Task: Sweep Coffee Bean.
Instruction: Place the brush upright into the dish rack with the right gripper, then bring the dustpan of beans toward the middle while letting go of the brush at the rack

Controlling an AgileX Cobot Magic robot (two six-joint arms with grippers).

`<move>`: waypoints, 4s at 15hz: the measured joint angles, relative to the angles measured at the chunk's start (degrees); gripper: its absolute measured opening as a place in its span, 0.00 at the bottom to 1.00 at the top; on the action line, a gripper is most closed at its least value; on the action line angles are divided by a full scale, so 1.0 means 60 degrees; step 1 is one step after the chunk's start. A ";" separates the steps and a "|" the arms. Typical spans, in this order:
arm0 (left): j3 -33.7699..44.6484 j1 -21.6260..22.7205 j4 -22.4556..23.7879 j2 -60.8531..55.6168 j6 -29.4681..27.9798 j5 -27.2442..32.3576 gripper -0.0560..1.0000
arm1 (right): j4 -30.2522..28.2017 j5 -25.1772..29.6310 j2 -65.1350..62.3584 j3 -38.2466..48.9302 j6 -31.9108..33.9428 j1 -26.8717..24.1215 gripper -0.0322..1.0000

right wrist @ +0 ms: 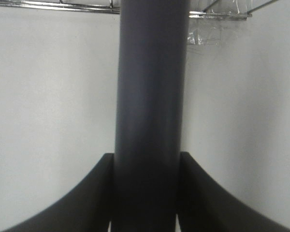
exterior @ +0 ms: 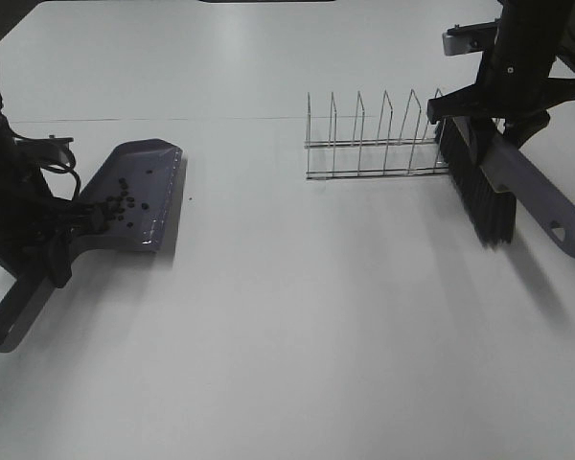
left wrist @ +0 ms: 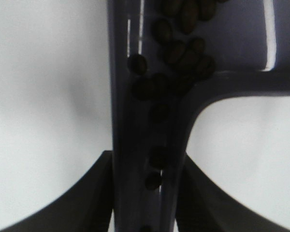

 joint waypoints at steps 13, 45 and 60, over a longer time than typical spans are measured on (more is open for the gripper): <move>0.0000 0.0000 0.0000 0.0000 0.0000 -0.0019 0.35 | 0.0611 0.0869 0.1690 -0.2855 -0.0067 -0.0372 0.36; 0.0010 0.0000 -0.0105 0.0544 -0.0392 -0.1060 0.35 | 0.1891 -0.1012 -0.6923 0.4736 -0.1356 -0.0449 0.86; 0.0019 0.0000 -0.0162 0.0392 -0.0181 -0.0191 0.84 | 0.1891 -0.1108 -0.8165 0.6427 -0.1366 -0.0449 0.86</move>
